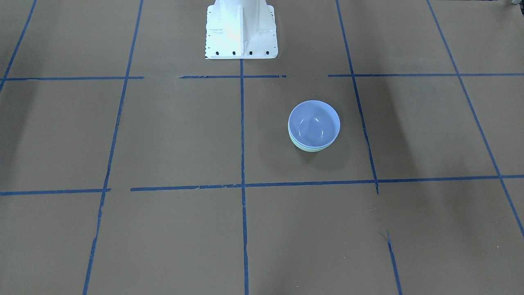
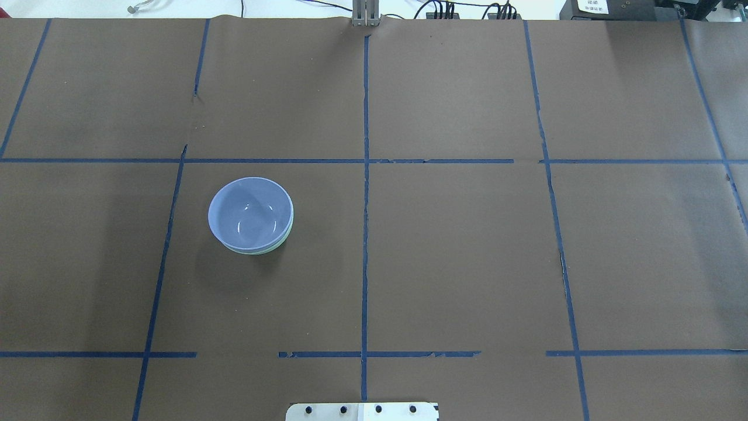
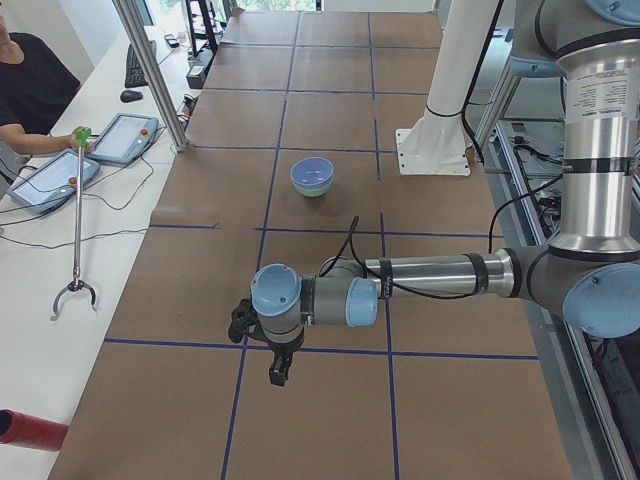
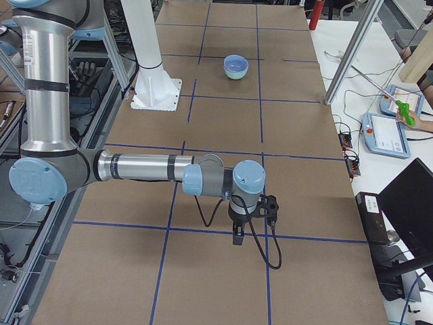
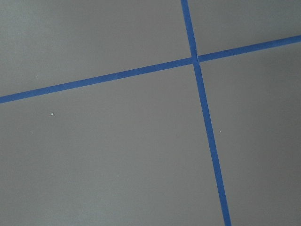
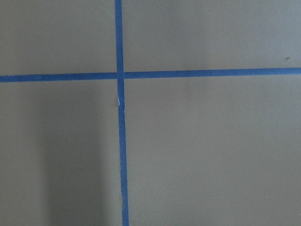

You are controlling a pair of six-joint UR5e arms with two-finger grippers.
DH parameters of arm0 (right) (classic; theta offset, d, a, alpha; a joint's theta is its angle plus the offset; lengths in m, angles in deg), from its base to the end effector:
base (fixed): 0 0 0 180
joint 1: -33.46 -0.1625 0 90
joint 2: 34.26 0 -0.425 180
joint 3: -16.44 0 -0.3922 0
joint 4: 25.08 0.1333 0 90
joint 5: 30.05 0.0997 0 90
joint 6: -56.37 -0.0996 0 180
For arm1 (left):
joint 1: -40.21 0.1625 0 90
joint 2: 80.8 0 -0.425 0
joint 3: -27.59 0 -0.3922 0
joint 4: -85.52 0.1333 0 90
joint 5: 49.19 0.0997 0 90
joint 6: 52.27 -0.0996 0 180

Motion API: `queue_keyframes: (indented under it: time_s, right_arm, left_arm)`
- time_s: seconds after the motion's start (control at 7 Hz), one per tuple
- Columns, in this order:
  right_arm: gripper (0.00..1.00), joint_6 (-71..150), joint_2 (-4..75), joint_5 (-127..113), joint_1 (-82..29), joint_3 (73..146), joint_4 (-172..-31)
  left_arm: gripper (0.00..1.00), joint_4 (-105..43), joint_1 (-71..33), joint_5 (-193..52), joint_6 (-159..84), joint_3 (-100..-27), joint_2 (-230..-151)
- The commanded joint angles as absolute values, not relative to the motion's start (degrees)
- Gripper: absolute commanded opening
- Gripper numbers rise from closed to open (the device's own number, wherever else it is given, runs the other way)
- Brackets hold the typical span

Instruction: Stack blue bowl on green bowl

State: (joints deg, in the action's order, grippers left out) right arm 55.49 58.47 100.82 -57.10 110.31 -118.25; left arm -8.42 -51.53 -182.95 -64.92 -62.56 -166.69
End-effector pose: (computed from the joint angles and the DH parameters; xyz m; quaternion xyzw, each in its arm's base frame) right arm 0.0727 -0.4682 0.6580 -0.0176 -0.3490 0.0180 0.9368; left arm -0.0784 -0.4583 0.6855 0.0465 0.3697 0.0882 0.9238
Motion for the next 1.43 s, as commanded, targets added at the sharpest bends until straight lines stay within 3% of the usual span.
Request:
queue_keyframes:
  time_s: [0.0,1.29]
  right_arm:
    - [1.0,55.49,58.47,100.82,-57.07,110.31,-118.25]
    - [1.0,55.49,58.47,100.82,-57.07,110.31,-118.25]
  left_arm:
    - [1.0,-8.34,-51.64,-182.96,-64.92,-62.59,-166.67]
    - [1.0,-8.43,-51.73,-182.96,-58.07,-62.41,-166.67]
